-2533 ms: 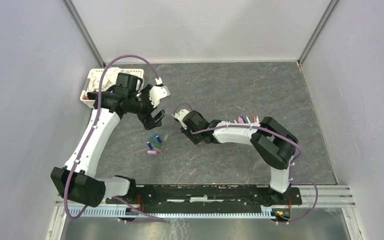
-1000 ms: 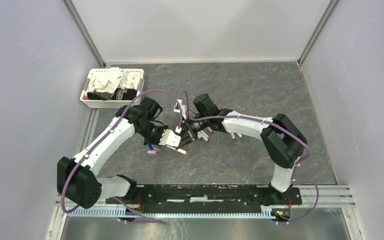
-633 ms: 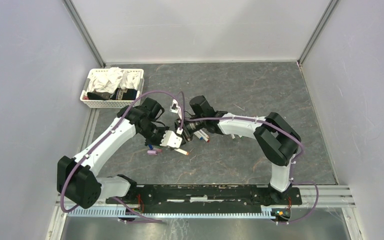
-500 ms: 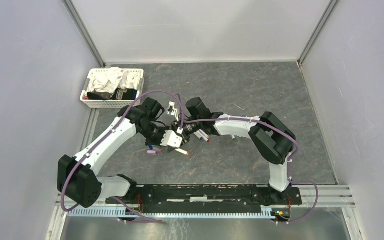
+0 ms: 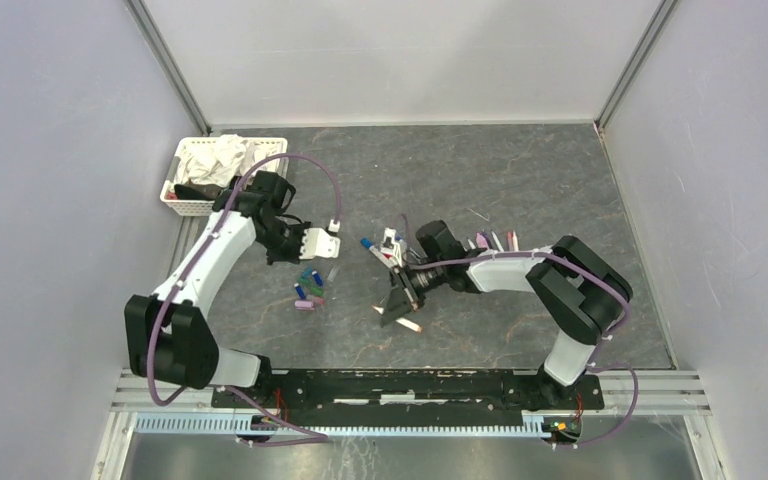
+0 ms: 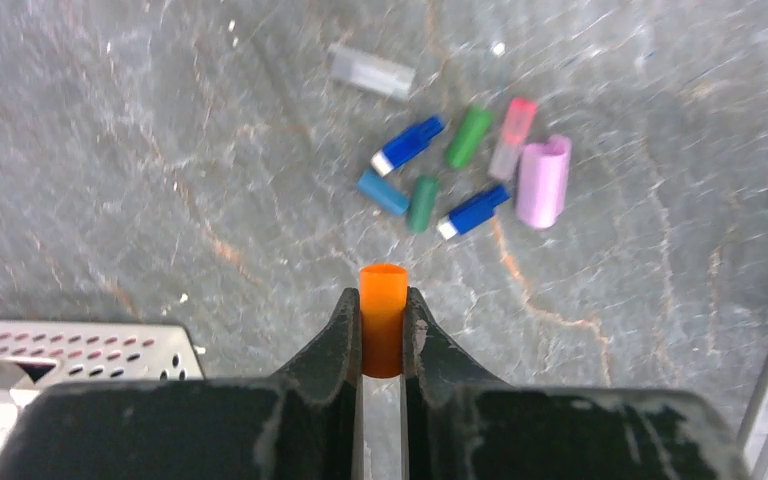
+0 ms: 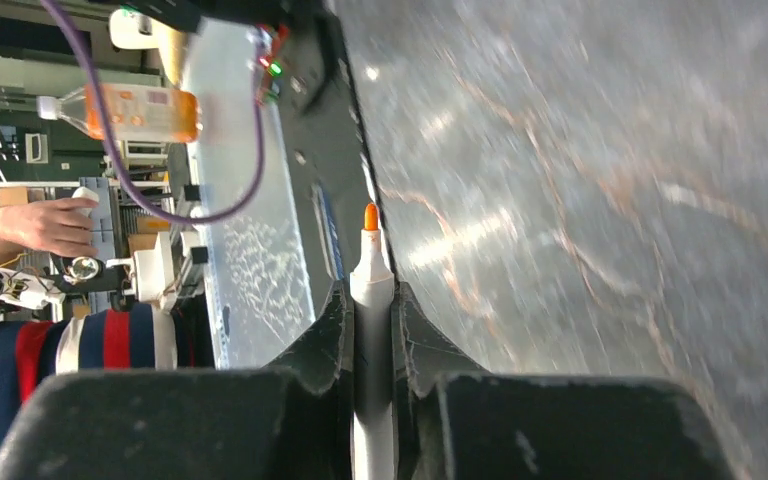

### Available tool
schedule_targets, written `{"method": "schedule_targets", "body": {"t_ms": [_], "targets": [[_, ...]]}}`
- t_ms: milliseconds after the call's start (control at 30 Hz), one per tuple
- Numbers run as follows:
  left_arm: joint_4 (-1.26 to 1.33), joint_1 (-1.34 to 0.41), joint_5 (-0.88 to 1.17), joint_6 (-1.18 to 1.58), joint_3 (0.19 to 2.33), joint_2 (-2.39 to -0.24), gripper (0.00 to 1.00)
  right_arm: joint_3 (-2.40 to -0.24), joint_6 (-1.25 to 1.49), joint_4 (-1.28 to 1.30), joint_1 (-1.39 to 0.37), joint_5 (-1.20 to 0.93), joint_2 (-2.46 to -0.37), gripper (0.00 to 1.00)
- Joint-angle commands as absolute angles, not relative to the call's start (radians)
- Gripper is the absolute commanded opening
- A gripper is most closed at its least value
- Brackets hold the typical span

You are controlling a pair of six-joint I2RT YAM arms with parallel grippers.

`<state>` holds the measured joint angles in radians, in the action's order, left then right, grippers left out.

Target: Open the pen caps

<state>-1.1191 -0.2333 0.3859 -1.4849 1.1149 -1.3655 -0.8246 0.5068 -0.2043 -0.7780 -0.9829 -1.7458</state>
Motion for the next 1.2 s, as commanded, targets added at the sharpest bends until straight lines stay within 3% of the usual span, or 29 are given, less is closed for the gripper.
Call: {"method": "schedule_targets", "body": {"t_ms": [0, 133, 367, 467, 867, 933, 1000, 1033, 1167], "targets": [[-1.098, -0.195, 0.332, -1.564, 1.162, -1.412, 0.02, -0.796, 0.361, -0.055, -0.755, -0.958, -1.693, 0.0], [-1.024, -0.199, 0.39, -1.477, 1.11, -1.418, 0.02, -0.857, 0.278, 0.087, -0.679, -0.848, -1.65, 0.0], [-0.812, -0.202, 0.383, -1.271, 0.972, -1.474, 0.07, -0.949, 0.24, 0.263, -0.474, -0.268, -1.529, 0.0], [-0.804, -0.202, 0.392, -1.268, 0.953, -1.506, 0.2, -0.946, 0.233, 0.255, -0.414, -0.109, -1.509, 0.0], [-0.865, -0.203, 0.481, -1.196, 0.995, -1.515, 0.54, -0.939, 0.163, 0.201, -0.332, 0.205, -1.606, 0.03], [-0.907, -0.202, 0.522, -1.188, 1.024, -1.509, 0.73, -0.941, 0.148, 0.199, -0.331, 0.236, -1.624, 0.06], [-0.944, -0.202, 0.558, -1.17, 1.062, -1.499, 0.82, -0.94, 0.139, 0.198, -0.328, 0.263, -1.639, 0.1], [-0.96, -0.202, 0.575, -1.16, 1.082, -1.495, 0.96, -0.937, 0.136, 0.193, -0.326, 0.27, -1.642, 0.12], [-0.987, -0.202, 0.612, -1.077, 1.174, -1.468, 1.0, -0.937, 0.133, 0.187, -0.321, 0.263, -1.651, 0.25]]}}
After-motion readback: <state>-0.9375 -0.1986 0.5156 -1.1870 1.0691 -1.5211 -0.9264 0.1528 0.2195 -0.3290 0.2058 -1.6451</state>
